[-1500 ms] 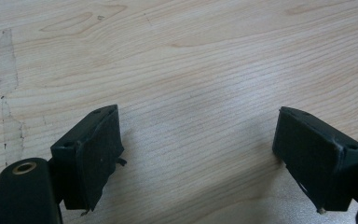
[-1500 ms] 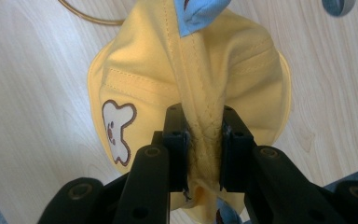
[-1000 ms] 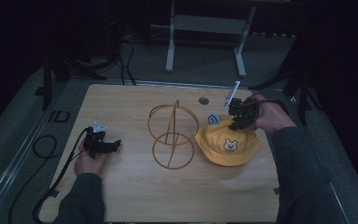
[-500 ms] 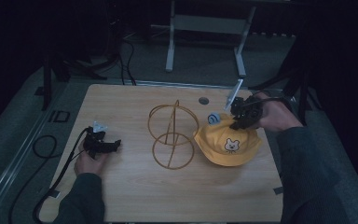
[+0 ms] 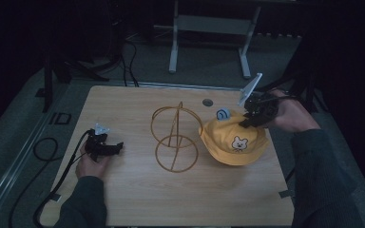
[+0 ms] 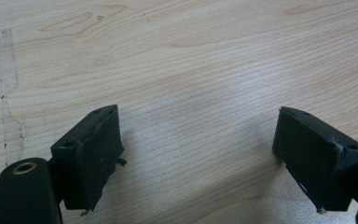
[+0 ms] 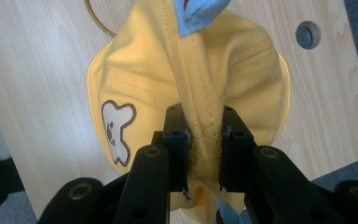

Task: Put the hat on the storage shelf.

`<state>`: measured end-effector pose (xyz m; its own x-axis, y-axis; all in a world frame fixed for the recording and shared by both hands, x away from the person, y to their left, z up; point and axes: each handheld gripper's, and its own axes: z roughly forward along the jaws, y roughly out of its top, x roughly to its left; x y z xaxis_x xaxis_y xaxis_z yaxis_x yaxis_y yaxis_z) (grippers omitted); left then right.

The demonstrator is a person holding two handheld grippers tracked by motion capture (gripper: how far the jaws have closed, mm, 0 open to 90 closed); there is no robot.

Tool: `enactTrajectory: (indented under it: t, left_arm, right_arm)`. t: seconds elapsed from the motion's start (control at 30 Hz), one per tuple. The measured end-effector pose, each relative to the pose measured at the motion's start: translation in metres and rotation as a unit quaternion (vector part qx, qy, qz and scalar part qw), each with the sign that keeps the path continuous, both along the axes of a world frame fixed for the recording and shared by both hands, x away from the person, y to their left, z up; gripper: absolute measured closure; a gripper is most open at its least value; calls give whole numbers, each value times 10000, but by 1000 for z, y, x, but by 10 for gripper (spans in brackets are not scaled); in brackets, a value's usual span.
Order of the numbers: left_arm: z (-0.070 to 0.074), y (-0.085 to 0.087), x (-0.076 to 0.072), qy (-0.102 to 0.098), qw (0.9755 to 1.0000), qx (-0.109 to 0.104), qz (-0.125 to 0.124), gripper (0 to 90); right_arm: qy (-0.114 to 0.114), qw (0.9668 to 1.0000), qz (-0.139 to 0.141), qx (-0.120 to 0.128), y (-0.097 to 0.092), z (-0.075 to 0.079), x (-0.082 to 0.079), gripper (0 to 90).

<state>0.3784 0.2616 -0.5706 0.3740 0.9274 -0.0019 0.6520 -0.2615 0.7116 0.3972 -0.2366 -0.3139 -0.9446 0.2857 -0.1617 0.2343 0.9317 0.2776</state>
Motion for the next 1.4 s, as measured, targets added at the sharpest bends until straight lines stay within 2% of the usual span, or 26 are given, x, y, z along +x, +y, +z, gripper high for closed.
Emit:
enactTrajectory:
  t: [0.2, 0.43, 0.6, 0.87, 1.13, 1.4]
  left_arm:
    - [0, 0, 0, 2, 10000, 1, 0, 154]
    - [0, 0, 0, 3, 10000, -1, 0, 154]
    - [0, 0, 0, 2, 10000, 0, -1, 153]
    - [0, 0, 0, 2, 10000, -1, 2, 154]
    - [0, 0, 0, 1, 10000, 0, 1, 153]
    - [0, 0, 0, 3, 10000, 1, 0, 154]
  right_arm:
    - [-33, 9999, -68, 144, -8, 6, -1, 763]
    - [-81, 9998, -103, 151, -15, 9, -3, 762]
    - [-106, 9994, -121, 315, -22, 14, -4, 762]
    - [-152, 9987, -179, 446, -32, 20, -7, 762]
    - [-270, 9965, -193, 767, -40, 28, -10, 762]
    - [-362, 9950, -179, 910, -41, 33, -11, 763]
